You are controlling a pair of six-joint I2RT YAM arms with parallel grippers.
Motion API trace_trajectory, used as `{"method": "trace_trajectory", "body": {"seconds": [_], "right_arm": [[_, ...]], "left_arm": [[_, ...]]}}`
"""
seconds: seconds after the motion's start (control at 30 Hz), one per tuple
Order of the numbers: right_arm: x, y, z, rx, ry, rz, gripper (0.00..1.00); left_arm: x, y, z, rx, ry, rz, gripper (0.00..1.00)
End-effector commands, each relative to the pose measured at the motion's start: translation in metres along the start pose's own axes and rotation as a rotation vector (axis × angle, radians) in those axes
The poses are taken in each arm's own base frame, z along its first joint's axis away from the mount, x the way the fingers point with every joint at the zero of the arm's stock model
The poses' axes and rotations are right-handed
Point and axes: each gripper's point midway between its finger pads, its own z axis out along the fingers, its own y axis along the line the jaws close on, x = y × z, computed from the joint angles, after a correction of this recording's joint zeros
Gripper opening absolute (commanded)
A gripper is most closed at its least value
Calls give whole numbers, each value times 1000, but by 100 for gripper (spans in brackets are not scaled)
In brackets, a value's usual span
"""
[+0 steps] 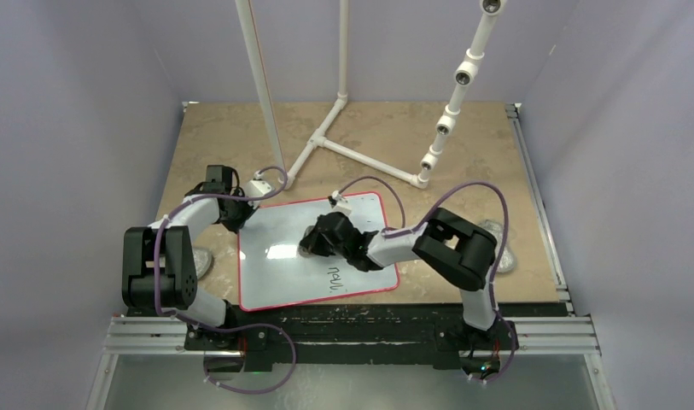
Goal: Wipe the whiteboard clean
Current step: Hold the whiteboard at the center of the board.
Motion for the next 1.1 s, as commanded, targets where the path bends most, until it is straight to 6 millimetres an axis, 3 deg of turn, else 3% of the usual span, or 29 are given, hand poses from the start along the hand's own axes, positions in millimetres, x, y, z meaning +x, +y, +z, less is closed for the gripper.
{"method": "trace_trajectory", "body": {"seconds": [0.0, 0.03, 0.1, 0.17, 0.23, 0.3, 0.43, 0.53, 0.63, 0.7, 0.77, 0.8, 0.9, 1.0, 1.07], "right_arm": [[47, -164, -70, 479, 195, -66, 0], [45, -190, -88, 535, 181, -44, 0], [30, -210, -101, 559, 137, 24, 0], [18, -211, -93, 548, 112, 48, 0], [4, -190, -62, 528, 91, -7, 0], [1, -149, -22, 482, 101, -59, 0], [18, -70, 43, 375, 147, -137, 0], [32, -24, 74, 280, 167, -164, 0], [42, -4, 93, 227, 195, -163, 0], [51, -9, 96, 234, 230, -146, 0], [41, -27, 91, 280, 210, -118, 0], [38, -51, 82, 328, 203, -81, 0], [12, -90, 58, 392, 126, 30, 0], [-7, -93, 55, 412, 71, 34, 0], [-14, -80, 66, 407, 59, 4, 0]], "left_arm": [[45, -48, 8, 178, 146, -49, 0], [45, -47, 8, 177, 145, -47, 0], [45, -47, 7, 173, 144, -46, 0], [44, -45, 6, 164, 138, -53, 0], [42, -44, 3, 175, 120, -81, 0], [43, -39, 2, 184, 116, -112, 0], [55, -30, 2, 181, 134, -134, 0], [62, -32, 4, 198, 136, -140, 0], [66, -37, 9, 221, 145, -145, 0], [68, -38, 11, 223, 148, -147, 0], [69, -37, 11, 221, 152, -144, 0], [70, -37, 11, 219, 153, -143, 0], [71, -35, 8, 222, 144, -148, 0], [64, -23, -3, 236, 103, -193, 0], [60, -11, -13, 231, 66, -217, 0]]}}
